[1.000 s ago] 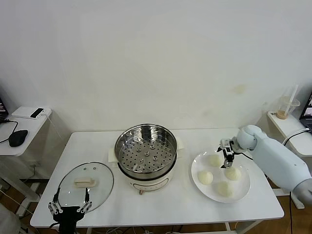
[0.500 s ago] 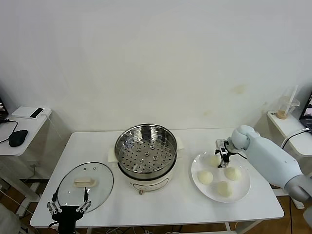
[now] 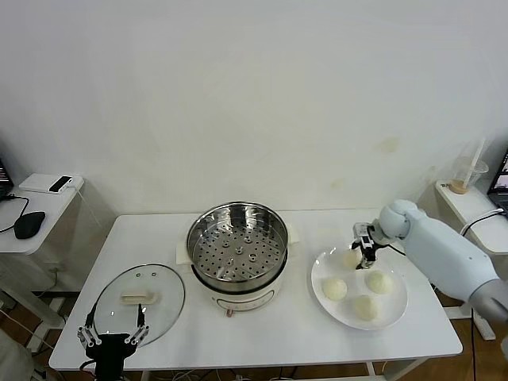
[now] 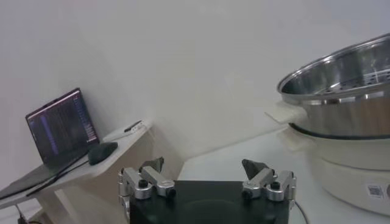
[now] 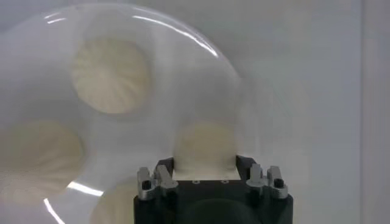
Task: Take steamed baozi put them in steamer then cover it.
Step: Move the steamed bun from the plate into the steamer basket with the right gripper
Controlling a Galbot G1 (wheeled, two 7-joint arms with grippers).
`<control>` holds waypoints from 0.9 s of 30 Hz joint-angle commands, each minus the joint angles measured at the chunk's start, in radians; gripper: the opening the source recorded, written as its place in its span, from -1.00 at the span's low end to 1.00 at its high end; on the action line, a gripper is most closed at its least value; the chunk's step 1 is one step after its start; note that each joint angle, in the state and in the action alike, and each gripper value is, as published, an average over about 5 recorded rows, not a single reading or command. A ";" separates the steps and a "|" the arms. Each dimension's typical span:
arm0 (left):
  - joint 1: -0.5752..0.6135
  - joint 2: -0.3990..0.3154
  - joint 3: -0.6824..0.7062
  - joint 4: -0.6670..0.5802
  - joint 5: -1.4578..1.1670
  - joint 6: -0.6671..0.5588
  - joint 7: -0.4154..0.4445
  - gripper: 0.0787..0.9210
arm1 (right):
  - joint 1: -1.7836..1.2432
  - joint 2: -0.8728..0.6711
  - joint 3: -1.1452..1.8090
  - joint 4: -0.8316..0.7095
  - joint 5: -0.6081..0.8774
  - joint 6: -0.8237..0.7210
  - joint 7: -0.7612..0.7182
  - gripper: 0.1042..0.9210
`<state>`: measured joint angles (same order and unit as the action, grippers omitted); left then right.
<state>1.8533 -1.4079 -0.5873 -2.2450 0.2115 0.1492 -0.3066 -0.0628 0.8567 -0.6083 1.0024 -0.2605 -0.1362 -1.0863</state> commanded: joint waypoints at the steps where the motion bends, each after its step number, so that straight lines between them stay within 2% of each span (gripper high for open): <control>1: -0.002 0.007 0.000 0.002 -0.001 0.002 0.000 0.77 | 0.116 -0.051 -0.053 0.082 0.094 -0.002 -0.018 0.30; 7: -0.003 0.016 0.005 0.001 -0.003 0.002 -0.001 0.77 | 0.258 -0.097 -0.116 0.152 0.198 -0.008 -0.030 0.30; 12: -0.005 0.024 0.004 0.004 -0.006 0.003 -0.002 0.77 | 0.383 -0.077 -0.189 0.169 0.277 -0.018 -0.024 0.30; 20: -0.002 0.027 -0.003 0.007 -0.008 0.005 -0.003 0.77 | 0.551 0.053 -0.311 0.173 0.407 -0.018 0.015 0.30; 27: -0.003 0.028 -0.022 0.012 -0.013 0.006 -0.007 0.77 | 0.600 0.231 -0.419 0.147 0.520 0.041 0.085 0.30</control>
<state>1.8497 -1.3802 -0.5975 -2.2352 0.2011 0.1550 -0.3118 0.4178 0.9370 -0.9059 1.1485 0.1247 -0.1286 -1.0469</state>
